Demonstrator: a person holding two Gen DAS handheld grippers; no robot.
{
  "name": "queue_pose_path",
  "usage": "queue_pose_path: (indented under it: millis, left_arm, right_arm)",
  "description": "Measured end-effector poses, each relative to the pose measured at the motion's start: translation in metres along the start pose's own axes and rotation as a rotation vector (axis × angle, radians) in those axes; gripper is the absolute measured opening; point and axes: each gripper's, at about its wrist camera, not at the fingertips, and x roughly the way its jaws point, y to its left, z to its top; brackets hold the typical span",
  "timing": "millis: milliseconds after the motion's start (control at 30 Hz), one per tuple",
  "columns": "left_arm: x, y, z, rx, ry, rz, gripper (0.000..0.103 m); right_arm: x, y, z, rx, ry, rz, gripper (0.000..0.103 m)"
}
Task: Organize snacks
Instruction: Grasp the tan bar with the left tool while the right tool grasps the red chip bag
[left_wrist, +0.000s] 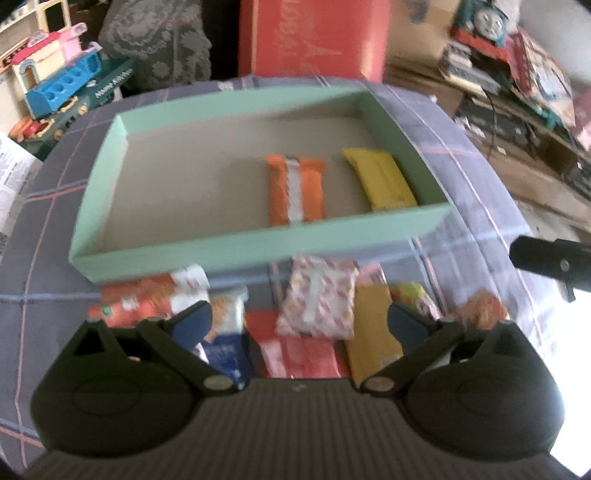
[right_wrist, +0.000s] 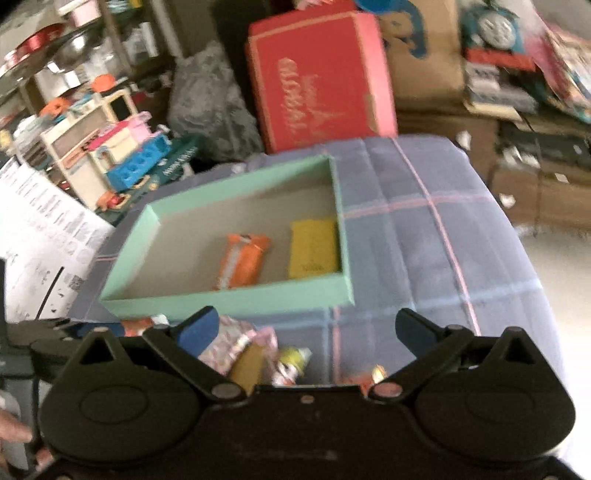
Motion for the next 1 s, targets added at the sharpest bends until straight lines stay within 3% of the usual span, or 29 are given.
queue_pose_path:
  millis: [233,300,400,500,667,767,833,867,967,1000]
  left_arm:
    - [0.014,-0.028,-0.027,0.077,0.064,-0.026,0.1]
    - [0.015,-0.034,-0.031,0.094,0.056,-0.042,0.08]
    - [0.02,-0.04,-0.031,0.097,0.07,-0.072,0.062]
    - [0.025,-0.043,-0.03,0.095,0.077,-0.094,0.054]
    - [0.039,-0.05,-0.031,0.102,0.093,-0.099,0.055]
    - [0.042,-0.057,-0.033,0.141,0.091,-0.114,0.066]
    - [0.043,-0.059,-0.035,0.158,0.084,-0.119,0.067]
    - [0.044,-0.06,-0.035,0.16,0.087,-0.125,0.065]
    - [0.051,-0.052,-0.033,0.128,0.102,-0.139,0.047]
    - [0.052,-0.048,-0.031,0.115,0.103,-0.152,0.047]
  right_arm:
    - [0.008,-0.03,-0.037,0.082,0.061,-0.052,0.103]
    - [0.008,-0.037,-0.05,0.093,0.071,-0.058,0.1]
    - [0.014,-0.039,-0.055,0.097,0.085,-0.038,0.094]
    - [0.018,-0.032,-0.059,0.071,0.09,-0.034,0.085]
    - [0.033,-0.024,-0.065,0.028,0.105,-0.05,0.064]
    - [0.038,-0.025,-0.072,0.025,0.11,-0.055,0.059]
    - [0.041,-0.028,-0.076,0.037,0.11,-0.06,0.058]
    - [0.042,-0.03,-0.077,0.048,0.11,-0.06,0.058]
    - [0.041,-0.039,-0.08,0.089,0.102,-0.071,0.058]
    - [0.04,-0.042,-0.081,0.104,0.097,-0.076,0.058]
